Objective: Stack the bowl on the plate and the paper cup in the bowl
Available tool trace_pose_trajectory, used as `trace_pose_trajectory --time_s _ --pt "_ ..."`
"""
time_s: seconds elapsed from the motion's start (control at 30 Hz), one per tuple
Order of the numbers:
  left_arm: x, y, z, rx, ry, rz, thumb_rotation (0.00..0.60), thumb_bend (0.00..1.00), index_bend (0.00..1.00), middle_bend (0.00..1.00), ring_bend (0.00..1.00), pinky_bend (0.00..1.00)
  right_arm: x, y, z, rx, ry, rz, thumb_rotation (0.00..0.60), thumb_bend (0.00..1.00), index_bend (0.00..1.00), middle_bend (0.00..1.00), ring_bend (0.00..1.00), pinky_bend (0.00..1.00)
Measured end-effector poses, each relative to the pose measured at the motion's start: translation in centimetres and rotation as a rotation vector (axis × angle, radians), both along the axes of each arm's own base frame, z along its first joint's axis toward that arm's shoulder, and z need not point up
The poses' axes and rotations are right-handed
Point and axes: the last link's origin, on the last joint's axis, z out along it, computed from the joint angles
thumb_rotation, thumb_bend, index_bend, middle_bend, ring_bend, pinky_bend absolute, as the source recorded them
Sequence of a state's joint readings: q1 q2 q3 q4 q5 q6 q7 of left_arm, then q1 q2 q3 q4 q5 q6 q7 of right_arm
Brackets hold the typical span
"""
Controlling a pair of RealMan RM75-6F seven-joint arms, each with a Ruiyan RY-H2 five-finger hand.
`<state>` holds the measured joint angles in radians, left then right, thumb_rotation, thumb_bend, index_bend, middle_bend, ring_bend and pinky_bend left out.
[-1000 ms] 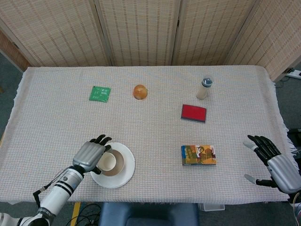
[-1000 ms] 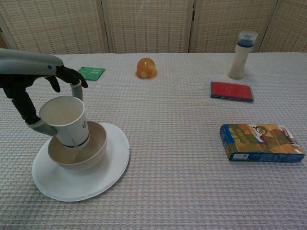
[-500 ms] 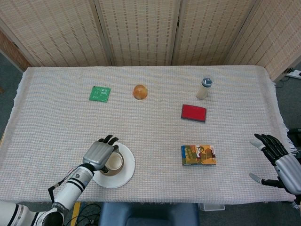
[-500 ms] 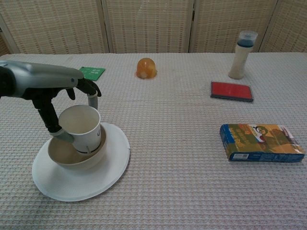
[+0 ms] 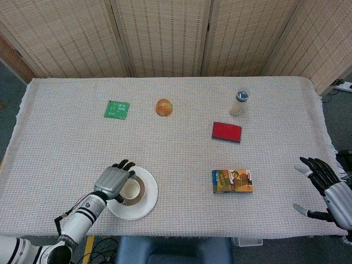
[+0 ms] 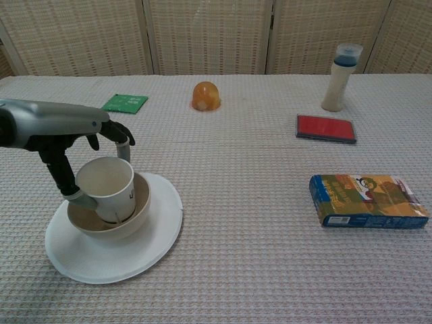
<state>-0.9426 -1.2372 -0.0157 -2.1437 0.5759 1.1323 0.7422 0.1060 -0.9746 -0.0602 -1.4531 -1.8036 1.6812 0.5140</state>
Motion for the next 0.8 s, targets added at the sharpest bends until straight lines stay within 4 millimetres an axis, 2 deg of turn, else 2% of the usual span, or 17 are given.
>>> trace_pose_trajectory --time_s 0.23,0.4,0.63,0.8 --pt "-0.8 0.3 -0.6 -0.007 -0.003 0.010 0.600 0.20 0.36 0.13 0.00 0.23 0.0 0.0 0.1 -0.004 -0.004 -0.002 0.600 0.16 0.09 0.04 0.00 0.00" --pt "-0.8 0.1 -0.6 -0.006 -0.009 0.006 0.600 0.20 0.29 0.13 0.00 0.23 0.0 0.0 0.0 -0.003 -0.002 0.000 0.600 0.16 0.09 0.04 0.00 0.00" --pt "-0.8 -0.4 -0.2 -0.006 -0.007 0.008 0.600 0.19 0.17 0.13 0.00 0.23 0.0 0.0 0.1 -0.008 -0.006 -0.003 0.600 0.16 0.09 0.04 0.00 0.00" --pt "-0.6 -1.3 0.9 -0.004 -0.015 0.006 0.600 0.19 0.15 0.13 0.00 0.23 -0.1 -0.1 0.2 -0.012 -0.007 -0.010 0.600 0.16 0.09 0.04 0.00 0.00"
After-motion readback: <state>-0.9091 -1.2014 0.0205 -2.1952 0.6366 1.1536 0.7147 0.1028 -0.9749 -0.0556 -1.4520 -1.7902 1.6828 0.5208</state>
